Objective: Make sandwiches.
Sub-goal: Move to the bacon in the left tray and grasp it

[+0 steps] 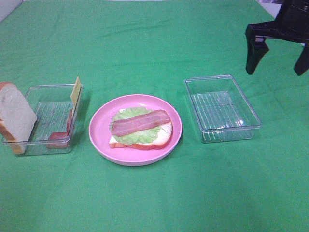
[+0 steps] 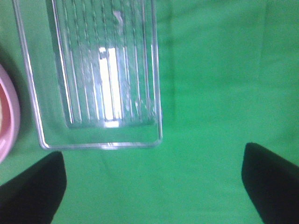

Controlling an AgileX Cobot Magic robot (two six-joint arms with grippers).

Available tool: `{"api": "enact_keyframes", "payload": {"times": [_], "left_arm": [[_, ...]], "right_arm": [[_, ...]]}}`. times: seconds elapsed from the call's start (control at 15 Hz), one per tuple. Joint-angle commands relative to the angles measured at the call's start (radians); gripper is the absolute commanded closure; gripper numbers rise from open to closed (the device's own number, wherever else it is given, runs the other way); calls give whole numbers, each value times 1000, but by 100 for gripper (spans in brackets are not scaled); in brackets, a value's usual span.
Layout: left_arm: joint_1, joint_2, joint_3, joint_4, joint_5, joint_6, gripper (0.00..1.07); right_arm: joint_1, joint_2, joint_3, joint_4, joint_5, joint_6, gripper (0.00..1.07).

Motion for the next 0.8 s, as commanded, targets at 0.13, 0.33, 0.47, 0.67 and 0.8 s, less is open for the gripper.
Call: {"api": "enact_keyframes", "payload": {"times": [0.13, 0.33, 0.47, 0.67, 0.8], "left_arm": [[3, -13, 2, -9, -14, 1, 9], [3, -13, 2, -9, -14, 1, 9], [3, -13, 2, -9, -14, 2, 9], [3, -13, 2, -9, -14, 2, 9], [3, -13, 2, -9, -14, 2, 9]], "right_arm": [[-1, -286, 309, -17, 3, 6, 11], [-1, -544, 543, -17, -45, 14, 11], [-1, -738, 697, -17, -51, 14, 11], [-1, -1071, 909, -17, -100, 15, 11], [-1, -1219, 977, -17, -115, 17, 11]]}}
